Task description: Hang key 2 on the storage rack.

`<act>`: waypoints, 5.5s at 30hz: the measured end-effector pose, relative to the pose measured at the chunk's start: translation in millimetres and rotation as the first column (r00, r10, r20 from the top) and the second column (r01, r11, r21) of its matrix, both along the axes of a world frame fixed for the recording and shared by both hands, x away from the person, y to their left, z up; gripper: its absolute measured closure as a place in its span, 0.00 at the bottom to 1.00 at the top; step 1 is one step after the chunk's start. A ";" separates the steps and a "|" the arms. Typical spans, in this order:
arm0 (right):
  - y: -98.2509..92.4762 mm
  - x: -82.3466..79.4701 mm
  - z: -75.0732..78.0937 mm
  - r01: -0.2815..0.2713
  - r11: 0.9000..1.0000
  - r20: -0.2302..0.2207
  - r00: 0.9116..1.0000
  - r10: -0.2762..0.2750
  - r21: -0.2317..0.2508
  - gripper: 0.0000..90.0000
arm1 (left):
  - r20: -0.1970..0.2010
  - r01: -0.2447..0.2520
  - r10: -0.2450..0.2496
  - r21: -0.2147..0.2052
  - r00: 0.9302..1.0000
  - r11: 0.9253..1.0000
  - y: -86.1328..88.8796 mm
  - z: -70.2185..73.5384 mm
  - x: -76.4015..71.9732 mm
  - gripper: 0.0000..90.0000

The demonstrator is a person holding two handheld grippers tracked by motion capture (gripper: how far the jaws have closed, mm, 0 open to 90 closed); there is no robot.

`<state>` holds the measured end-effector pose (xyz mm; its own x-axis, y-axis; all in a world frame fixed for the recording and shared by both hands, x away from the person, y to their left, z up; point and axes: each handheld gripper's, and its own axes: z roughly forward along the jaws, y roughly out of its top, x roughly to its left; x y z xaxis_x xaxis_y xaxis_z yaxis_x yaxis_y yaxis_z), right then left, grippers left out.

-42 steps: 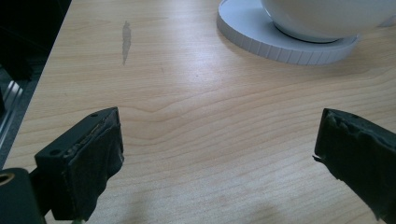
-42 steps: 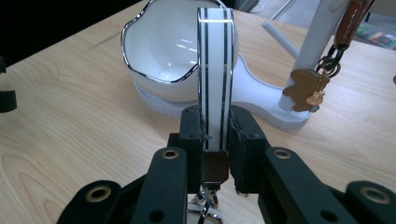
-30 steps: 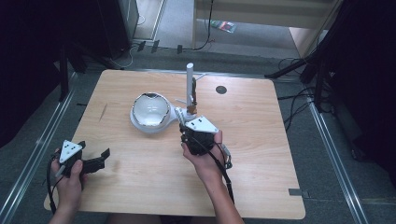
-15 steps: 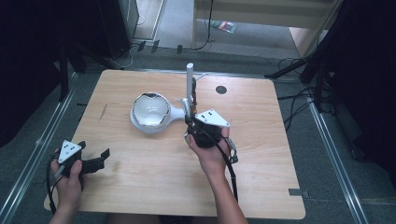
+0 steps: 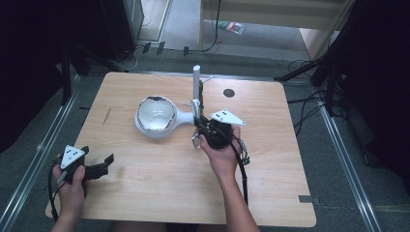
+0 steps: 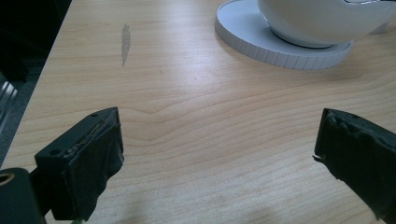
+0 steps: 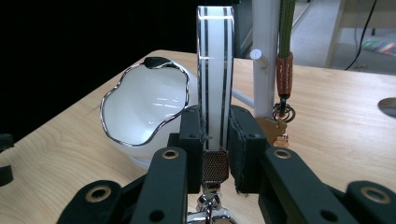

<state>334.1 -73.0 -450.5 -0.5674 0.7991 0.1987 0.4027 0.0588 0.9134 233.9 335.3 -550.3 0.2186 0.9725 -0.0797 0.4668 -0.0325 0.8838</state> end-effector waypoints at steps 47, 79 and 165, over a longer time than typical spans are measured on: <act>-24.7 47.6 -16.8 -0.040 0.944 -0.230 0.966 0.121 0.327 0.86 | -0.003 0.003 -0.003 -0.001 1.000 1.000 0.1 0.0 0.3 0.02; -29.4 48.7 -11.4 0.148 0.974 -0.137 0.983 -0.125 0.174 0.68 | -0.003 0.004 -0.004 0.001 1.000 1.000 -0.2 0.0 0.1 0.02; -222.7 -85.9 -84.1 0.444 0.849 -0.022 0.883 -0.469 -0.287 0.00 | -0.003 0.011 -0.011 0.009 1.000 1.000 -1.1 0.1 0.4 0.02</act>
<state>248.3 -295.7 -534.6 -0.1161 0.9929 -0.0266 0.5219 0.0838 0.8489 234.2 334.2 -550.2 0.2296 0.9706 -0.0720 0.4687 -0.0454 0.8822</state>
